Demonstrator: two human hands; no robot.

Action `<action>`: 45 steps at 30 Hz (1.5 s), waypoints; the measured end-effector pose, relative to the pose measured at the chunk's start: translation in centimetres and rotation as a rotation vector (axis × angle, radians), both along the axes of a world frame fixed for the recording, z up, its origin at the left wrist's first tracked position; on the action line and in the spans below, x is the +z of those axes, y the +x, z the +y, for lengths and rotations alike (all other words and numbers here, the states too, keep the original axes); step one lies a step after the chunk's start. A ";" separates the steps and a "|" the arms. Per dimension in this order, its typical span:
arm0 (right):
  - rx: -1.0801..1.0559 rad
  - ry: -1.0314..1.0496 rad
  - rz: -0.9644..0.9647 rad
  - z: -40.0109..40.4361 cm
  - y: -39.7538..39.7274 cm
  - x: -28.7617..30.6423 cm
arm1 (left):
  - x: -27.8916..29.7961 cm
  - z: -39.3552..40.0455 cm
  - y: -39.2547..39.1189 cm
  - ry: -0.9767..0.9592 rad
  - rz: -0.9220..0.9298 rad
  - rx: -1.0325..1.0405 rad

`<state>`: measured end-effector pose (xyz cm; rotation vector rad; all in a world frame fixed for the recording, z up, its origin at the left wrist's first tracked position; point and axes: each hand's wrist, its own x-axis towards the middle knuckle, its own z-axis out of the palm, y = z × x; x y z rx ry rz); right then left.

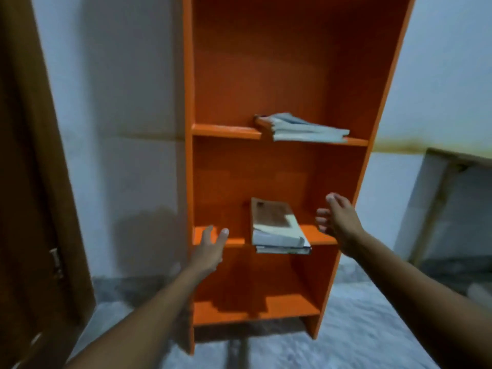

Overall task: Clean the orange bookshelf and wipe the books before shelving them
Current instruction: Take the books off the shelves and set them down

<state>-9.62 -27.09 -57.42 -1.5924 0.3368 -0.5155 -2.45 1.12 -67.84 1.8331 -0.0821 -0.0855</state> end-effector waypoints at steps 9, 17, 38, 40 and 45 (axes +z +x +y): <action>0.036 0.254 0.037 -2.9 5.3 14.5 | 0.9 -12.2 4.5 0.217 0.183 -0.033; 0.002 0.252 0.021 -1.4 8.0 15.8 | -0.7 -13.1 6.5 -0.132 0.279 -0.029; 0.050 0.268 -0.171 4.1 -2.5 3.1 | -1.9 -7.5 -2.3 -0.498 0.355 -0.013; 0.093 0.245 -0.208 4.1 -4.4 0.6 | -2.3 -6.5 -3.1 -0.531 0.333 -0.019; 0.180 0.249 -0.167 3.5 -8.9 -5.1 | -4.5 -4.2 -7.5 -0.532 0.229 -0.059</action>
